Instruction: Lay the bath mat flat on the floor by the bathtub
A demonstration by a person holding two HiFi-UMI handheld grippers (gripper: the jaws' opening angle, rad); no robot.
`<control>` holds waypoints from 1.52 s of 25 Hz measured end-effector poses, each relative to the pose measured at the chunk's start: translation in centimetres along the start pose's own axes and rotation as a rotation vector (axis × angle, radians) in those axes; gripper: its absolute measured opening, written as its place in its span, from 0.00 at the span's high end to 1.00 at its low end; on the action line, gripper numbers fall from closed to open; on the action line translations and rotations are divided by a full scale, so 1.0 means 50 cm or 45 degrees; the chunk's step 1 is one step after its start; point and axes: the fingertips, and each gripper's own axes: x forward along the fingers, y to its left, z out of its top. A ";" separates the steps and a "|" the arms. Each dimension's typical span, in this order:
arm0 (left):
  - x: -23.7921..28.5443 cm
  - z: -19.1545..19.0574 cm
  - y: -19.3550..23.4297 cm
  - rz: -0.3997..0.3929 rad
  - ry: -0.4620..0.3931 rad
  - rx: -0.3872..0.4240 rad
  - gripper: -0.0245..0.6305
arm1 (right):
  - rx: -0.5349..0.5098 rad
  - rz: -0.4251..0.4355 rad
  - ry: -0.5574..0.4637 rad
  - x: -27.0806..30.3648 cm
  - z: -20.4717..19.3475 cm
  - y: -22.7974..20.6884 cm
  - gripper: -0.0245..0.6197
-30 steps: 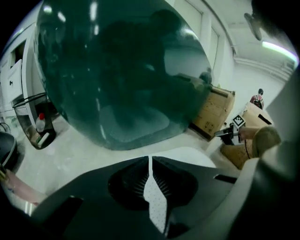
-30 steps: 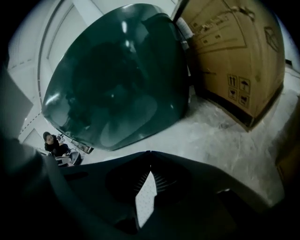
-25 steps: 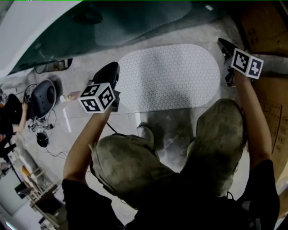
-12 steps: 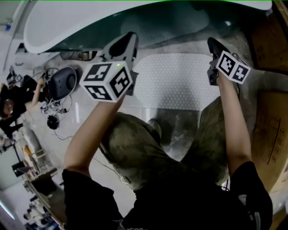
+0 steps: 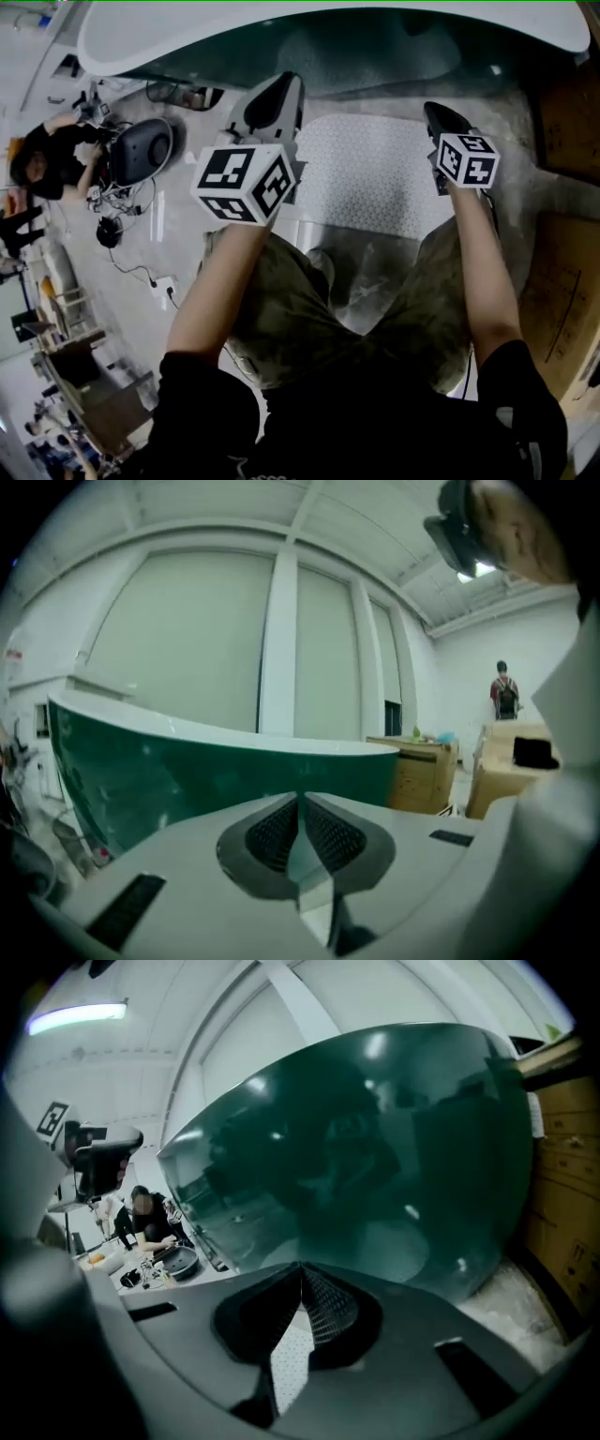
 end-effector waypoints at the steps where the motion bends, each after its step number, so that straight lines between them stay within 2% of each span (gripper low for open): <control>1: 0.003 0.002 -0.012 -0.036 -0.001 -0.053 0.90 | -0.029 0.019 -0.002 0.002 0.003 0.011 0.92; 4: 0.014 0.010 -0.038 -0.117 -0.037 -0.058 0.90 | -0.063 0.064 -0.035 0.003 0.026 0.041 0.93; 7: 0.042 -0.022 -0.035 -0.183 -0.005 -0.065 0.90 | -0.070 0.075 -0.038 -0.001 0.028 0.060 0.93; 11: 0.078 -0.060 -0.008 -0.254 0.036 -0.117 0.91 | -0.082 0.052 -0.046 -0.029 0.041 0.057 0.93; 15: 0.113 -0.087 0.000 -0.325 0.064 -0.175 0.93 | -0.034 0.016 -0.085 -0.062 0.049 0.043 0.93; 20: 0.150 -0.090 -0.011 -0.416 0.083 -0.188 0.93 | -0.097 0.018 -0.140 -0.095 0.090 0.052 0.93; 22: 0.163 -0.097 -0.016 -0.424 0.094 -0.112 0.93 | -0.103 -0.027 -0.119 -0.095 0.087 0.030 0.93; 24: 0.160 -0.121 -0.020 -0.434 0.125 -0.061 0.93 | -0.046 -0.104 -0.078 -0.101 0.082 -0.001 0.93; 26: 0.147 -0.140 -0.018 -0.457 0.159 -0.129 0.93 | -0.001 -0.170 -0.026 -0.119 0.083 -0.013 0.93; 28: 0.130 -0.150 -0.010 -0.454 0.182 -0.196 0.93 | -0.051 -0.192 0.038 -0.129 0.082 0.003 0.93; 30: 0.104 -0.176 -0.008 -0.425 0.247 -0.217 0.93 | -0.062 -0.198 0.100 -0.137 0.062 0.028 0.93; 34: 0.034 -0.229 0.009 -0.275 0.378 -0.335 0.93 | 0.194 -0.250 0.177 -0.150 -0.008 0.093 0.93; 36: -0.011 -0.260 0.010 -0.209 0.446 -0.344 0.93 | 0.158 -0.259 0.246 -0.164 -0.047 0.157 0.93; 38: -0.056 -0.292 0.001 -0.199 0.521 -0.302 0.93 | 0.164 -0.268 0.300 -0.189 -0.082 0.209 0.93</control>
